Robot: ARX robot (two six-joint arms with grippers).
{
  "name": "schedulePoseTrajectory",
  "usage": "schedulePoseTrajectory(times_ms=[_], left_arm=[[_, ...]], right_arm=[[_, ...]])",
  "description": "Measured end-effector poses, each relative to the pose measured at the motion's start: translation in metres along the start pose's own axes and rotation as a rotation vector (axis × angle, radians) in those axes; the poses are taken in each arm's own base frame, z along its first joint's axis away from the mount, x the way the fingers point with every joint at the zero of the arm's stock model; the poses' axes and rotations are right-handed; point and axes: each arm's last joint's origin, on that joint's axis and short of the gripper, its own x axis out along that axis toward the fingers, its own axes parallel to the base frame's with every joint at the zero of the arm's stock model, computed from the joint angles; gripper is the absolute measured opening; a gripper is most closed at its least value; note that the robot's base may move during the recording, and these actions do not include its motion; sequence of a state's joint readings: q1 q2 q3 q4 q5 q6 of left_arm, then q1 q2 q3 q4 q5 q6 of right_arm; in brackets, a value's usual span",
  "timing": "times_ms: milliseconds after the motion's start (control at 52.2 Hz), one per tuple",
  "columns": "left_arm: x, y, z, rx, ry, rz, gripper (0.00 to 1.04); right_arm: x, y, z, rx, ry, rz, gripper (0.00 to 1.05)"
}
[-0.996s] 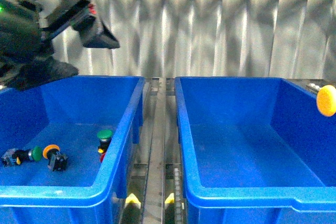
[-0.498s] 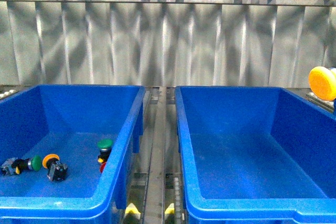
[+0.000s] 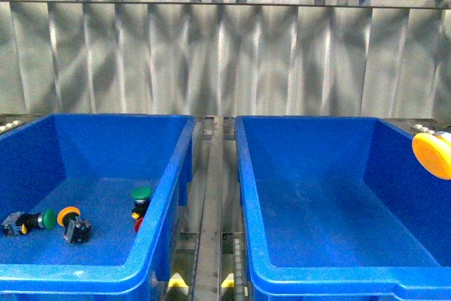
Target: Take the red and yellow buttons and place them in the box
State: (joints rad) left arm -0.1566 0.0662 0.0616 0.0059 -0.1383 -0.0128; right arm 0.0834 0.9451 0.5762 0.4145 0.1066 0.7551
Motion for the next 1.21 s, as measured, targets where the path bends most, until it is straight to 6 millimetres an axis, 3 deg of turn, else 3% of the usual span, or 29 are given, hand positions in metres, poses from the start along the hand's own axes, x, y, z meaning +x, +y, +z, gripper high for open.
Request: schedulePoseTrajectory(times_ms=[172, 555, 1091, 1149, 1206], left_arm=[[0.000, 0.011, -0.003, 0.002, -0.001, 0.024, 0.03], [-0.001, 0.011, -0.010, 0.003, -0.005, 0.013, 0.03], [-0.001, 0.011, -0.010, 0.004, -0.005, 0.014, 0.91], [-0.001, 0.011, -0.010, 0.004, -0.005, 0.014, 0.98], [-0.001, 0.011, -0.010, 0.005, -0.005, 0.014, 0.97]], right_arm=[[-0.003, 0.001, -0.006, -0.023, 0.004, 0.024, 0.38], [-0.017, 0.003, -0.015, -0.077, -0.063, 0.075, 0.38], [-0.023, 0.011, -0.031, -0.159, -0.086, 0.087, 0.38], [-0.024, 0.012, -0.032, -0.165, -0.089, 0.089, 0.38], [-0.025, 0.012, -0.034, -0.178, -0.090, 0.087, 0.38]])
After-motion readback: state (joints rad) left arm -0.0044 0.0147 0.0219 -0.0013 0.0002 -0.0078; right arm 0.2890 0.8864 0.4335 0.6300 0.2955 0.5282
